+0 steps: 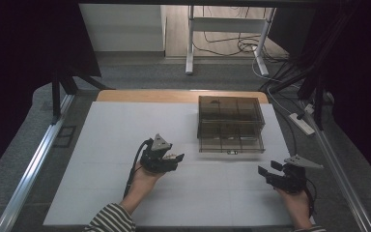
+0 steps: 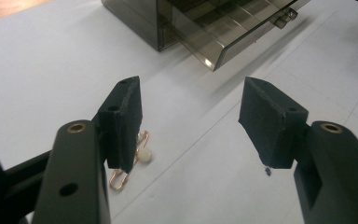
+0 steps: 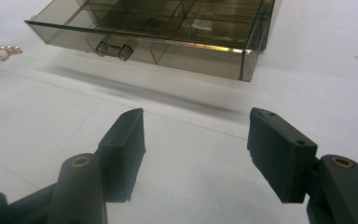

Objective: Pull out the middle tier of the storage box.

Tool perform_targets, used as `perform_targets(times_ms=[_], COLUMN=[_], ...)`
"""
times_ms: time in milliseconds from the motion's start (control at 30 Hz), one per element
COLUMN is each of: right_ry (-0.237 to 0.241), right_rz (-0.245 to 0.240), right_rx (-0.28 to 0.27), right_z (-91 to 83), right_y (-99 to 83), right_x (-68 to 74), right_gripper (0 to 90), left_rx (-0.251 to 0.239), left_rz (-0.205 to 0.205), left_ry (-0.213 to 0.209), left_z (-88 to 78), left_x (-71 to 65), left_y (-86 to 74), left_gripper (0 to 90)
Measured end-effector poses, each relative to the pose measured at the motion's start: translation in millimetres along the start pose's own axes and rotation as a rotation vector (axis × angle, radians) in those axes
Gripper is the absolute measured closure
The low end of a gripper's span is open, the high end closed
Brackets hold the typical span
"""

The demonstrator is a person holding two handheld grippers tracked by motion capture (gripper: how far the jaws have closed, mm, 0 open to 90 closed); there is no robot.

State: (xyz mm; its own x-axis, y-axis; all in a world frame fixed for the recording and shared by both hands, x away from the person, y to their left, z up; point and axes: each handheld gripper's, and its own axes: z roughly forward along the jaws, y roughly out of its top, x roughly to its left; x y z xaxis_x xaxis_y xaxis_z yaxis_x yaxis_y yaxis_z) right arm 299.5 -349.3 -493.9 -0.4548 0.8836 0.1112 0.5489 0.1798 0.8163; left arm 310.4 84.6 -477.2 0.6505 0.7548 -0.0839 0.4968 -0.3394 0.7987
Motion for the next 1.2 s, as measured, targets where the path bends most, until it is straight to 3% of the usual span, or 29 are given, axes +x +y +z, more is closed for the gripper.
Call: perform_targets(times_ms=[500, 800, 1200], right_ry=[0.019, 0.031, 0.036], right_rz=[-0.032, -0.050, -0.063], right_rx=[-0.074, -0.081, -0.112], right_z=[-9.7, -9.6, -13.0], right_y=[-8.5, -14.9, -22.7], right_x=[18.8, 27.0, 34.1], right_gripper=[33.2, 32.3, 32.0], left_rx=[-0.068, -0.100, -0.134], left_rz=[-0.026, -0.058, -0.061], left_ry=[0.015, 0.038, 0.068], left_z=[-31.0, -51.1, -74.0], left_x=[9.7, 18.8, 23.0], left_y=[-26.9, -44.7, -65.7], left_gripper=[39.1, 37.9, 35.8])
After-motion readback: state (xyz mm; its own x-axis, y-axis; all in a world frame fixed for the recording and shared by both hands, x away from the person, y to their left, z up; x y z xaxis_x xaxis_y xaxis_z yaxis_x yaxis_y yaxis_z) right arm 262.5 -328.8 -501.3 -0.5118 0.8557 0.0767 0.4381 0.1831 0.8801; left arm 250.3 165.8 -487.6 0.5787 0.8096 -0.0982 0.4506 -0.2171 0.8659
